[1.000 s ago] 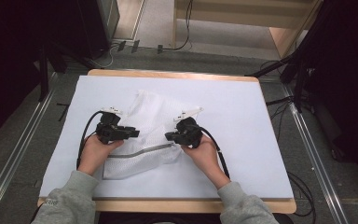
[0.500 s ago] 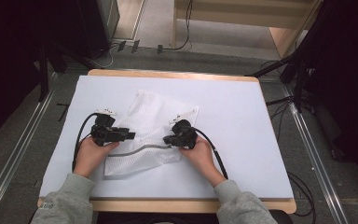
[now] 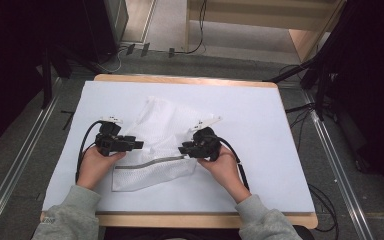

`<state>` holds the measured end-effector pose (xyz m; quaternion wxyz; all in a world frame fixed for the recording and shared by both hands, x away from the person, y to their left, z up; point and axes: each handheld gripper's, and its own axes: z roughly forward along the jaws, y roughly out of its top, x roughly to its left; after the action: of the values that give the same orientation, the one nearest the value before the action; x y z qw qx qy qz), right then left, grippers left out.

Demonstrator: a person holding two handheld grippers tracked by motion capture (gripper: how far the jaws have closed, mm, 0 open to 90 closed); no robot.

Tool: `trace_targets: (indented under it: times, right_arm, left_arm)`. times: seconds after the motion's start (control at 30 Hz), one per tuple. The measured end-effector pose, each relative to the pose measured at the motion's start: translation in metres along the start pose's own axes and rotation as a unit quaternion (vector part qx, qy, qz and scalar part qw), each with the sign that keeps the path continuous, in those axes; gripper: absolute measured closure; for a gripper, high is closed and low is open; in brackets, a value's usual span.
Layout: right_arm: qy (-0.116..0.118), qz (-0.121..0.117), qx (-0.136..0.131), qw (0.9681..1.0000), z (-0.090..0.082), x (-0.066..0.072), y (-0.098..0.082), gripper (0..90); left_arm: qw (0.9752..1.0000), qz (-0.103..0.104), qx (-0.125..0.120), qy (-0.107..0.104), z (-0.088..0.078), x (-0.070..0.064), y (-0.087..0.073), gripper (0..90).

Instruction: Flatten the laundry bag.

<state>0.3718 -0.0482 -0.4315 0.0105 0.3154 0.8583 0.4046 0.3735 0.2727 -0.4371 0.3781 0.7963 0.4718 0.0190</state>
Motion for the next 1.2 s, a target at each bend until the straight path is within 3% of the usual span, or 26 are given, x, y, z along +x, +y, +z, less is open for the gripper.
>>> trace_targets:
  times: [0.67,1.0,1.2]
  right_arm:
    - [-0.014,0.015,-0.018,0.9996,-0.036,0.001,-0.034,66.6]
    - [-0.021,0.015,-0.01,0.9996,-0.037,0.005,-0.049,63.6]
    - [-0.017,0.014,0.004,0.9998,-0.028,0.009,-0.054,59.9]
  left_arm:
    - [1.0,0.001,-0.004,-0.001,-0.002,0.005,0.004,45.6]
    - [0.9999,-0.003,-0.01,0.0,-0.002,0.01,0.008,42.8]
    - [0.9999,-0.003,-0.014,-0.001,-0.002,0.013,0.01,42.6]
